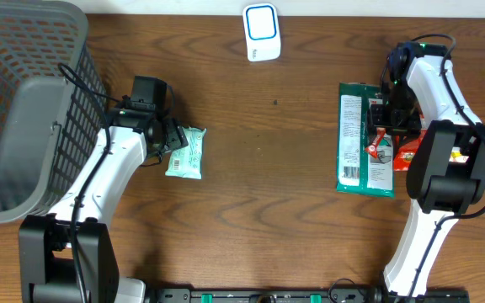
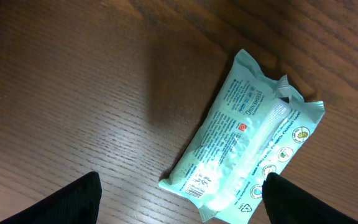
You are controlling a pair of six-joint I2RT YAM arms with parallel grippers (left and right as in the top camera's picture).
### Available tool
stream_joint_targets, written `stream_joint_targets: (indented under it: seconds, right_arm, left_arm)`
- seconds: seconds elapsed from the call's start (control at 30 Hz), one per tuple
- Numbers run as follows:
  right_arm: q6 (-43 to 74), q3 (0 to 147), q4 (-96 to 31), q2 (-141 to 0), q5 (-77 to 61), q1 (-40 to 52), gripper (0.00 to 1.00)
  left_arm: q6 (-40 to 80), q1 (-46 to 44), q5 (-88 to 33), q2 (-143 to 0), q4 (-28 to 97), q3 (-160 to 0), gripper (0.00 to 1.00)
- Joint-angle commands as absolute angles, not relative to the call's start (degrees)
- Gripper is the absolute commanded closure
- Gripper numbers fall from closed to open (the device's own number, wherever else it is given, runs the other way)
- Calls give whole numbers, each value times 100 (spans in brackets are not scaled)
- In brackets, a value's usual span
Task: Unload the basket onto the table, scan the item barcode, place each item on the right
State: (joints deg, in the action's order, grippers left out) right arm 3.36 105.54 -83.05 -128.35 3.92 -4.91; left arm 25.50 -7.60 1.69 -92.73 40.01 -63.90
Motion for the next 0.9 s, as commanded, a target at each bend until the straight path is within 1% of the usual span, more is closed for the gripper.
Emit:
stream_joint_targets:
  seconds: [0.0,0.07,0.17,0.23,0.27,0.33,0.43,0.57,0.7,0.77,0.87]
  right_arm:
    - [287,10947,-8576,-12825,405,-495,33]
    - [257,11113,-8851,-12825,471,-495,34]
    - [250,11299,-9231,-12825,604,-510,31]
    - [250,11325,-9247,-12825,611,-537,29]
    - [250,11325,-9227,-12825,617,-558,16]
    - [250,11323,-9126,-12825,543,-613,1]
    - [246,11323,-8849,-12825,-45,-639,1]
    - [244,11319,-8383,-12825,-1678,-622,1]
    - [-377,11308,-8283,-12825,-3079,-473,1]
    - [-543,11308,-8261,-12825,-3336,-327,2]
    - [-539,11288,-8101,-12825,-3330,-75,5]
  left_arm:
    - [2541,-751,239,-9242,4001,-6543,16]
    - [2541,-751,239,-9242,4003,-6543,16]
    - [2541,-751,239,-9242,4001,-6543,16]
    - [2541,-751,239,-9242,4003,-6543,16]
    - [2541,-751,239,-9242,4003,-6543,16]
    - [2541,-751,239,-9242,4001,-6543,16]
    - [2541,-751,239,-9242,4003,-6543,16]
    - [2541,-751,239,-9242,4003,-6543,16]
    - [2541,-751,239,-9242,4003,-6543,16]
    - [2541,-751,239,-9242,4001,-6543,16]
    - [2541,-751,239,-9242,4001,-6543,16]
